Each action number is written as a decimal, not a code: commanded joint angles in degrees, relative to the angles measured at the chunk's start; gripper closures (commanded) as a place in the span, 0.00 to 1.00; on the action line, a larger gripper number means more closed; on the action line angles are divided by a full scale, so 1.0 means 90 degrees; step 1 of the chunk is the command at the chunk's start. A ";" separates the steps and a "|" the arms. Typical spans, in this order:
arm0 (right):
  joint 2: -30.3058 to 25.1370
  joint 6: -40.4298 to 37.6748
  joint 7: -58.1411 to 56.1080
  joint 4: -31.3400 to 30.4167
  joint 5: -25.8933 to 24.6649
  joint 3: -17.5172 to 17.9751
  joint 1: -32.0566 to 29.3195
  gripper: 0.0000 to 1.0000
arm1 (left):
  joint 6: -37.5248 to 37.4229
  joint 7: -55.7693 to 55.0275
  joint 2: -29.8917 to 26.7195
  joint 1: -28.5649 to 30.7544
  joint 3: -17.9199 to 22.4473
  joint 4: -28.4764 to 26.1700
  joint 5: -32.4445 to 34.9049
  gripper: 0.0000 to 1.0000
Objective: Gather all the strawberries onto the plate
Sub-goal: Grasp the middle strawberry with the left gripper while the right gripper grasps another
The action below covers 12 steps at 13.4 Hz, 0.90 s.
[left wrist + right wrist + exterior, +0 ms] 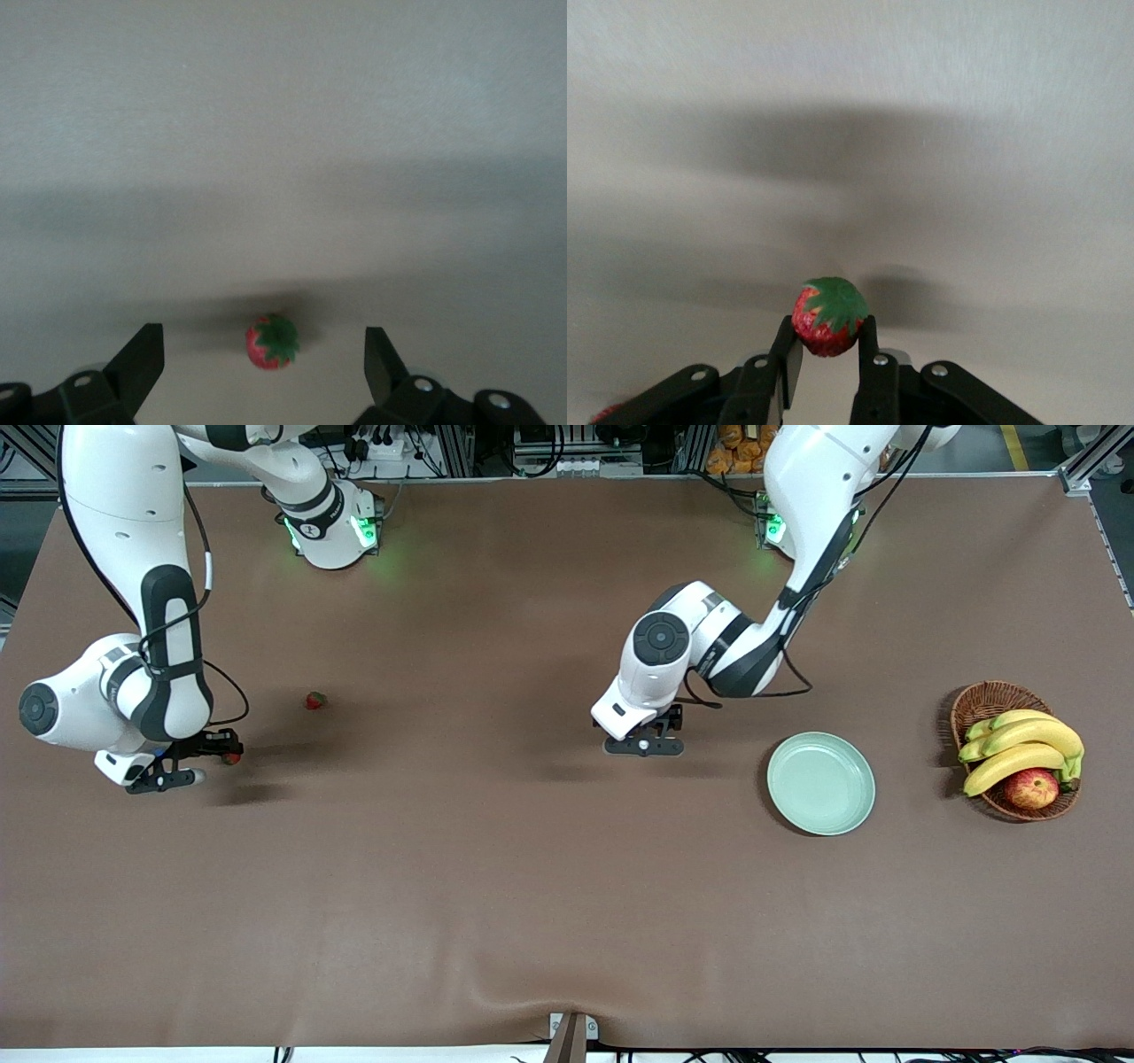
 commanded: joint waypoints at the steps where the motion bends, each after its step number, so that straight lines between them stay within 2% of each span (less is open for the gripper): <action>1: -0.0090 -0.0217 0.0045 0.0281 0.0084 0.0048 -0.0083 1.00 | 0.0279 -0.0011 0.0296 -0.0020 0.0006 0.0020 0.0315 0.00; 3: -0.0089 -0.0325 0.0161 0.0349 0.0084 0.0048 -0.0005 1.00 | 0.0378 -0.0021 0.0394 -0.0136 0.0006 0.0010 0.0315 0.03; 7: -0.0060 -0.1144 0.0699 0.0866 0.0005 0.0038 0.0015 1.00 | 0.0378 -0.0021 0.0375 -0.0127 0.0006 -0.0224 0.0315 0.23; 10: -0.0060 -0.1710 0.1148 0.1208 -0.0014 0.0028 0.0015 1.00 | 0.0368 -0.0031 0.0356 -0.0137 -0.0004 -0.0332 0.0315 0.29; 12: -0.0060 -0.1955 0.1402 0.1355 -0.0043 0.0028 0.0034 1.00 | 0.0368 -0.0031 0.0346 -0.0127 -0.0043 -0.0371 0.0315 0.38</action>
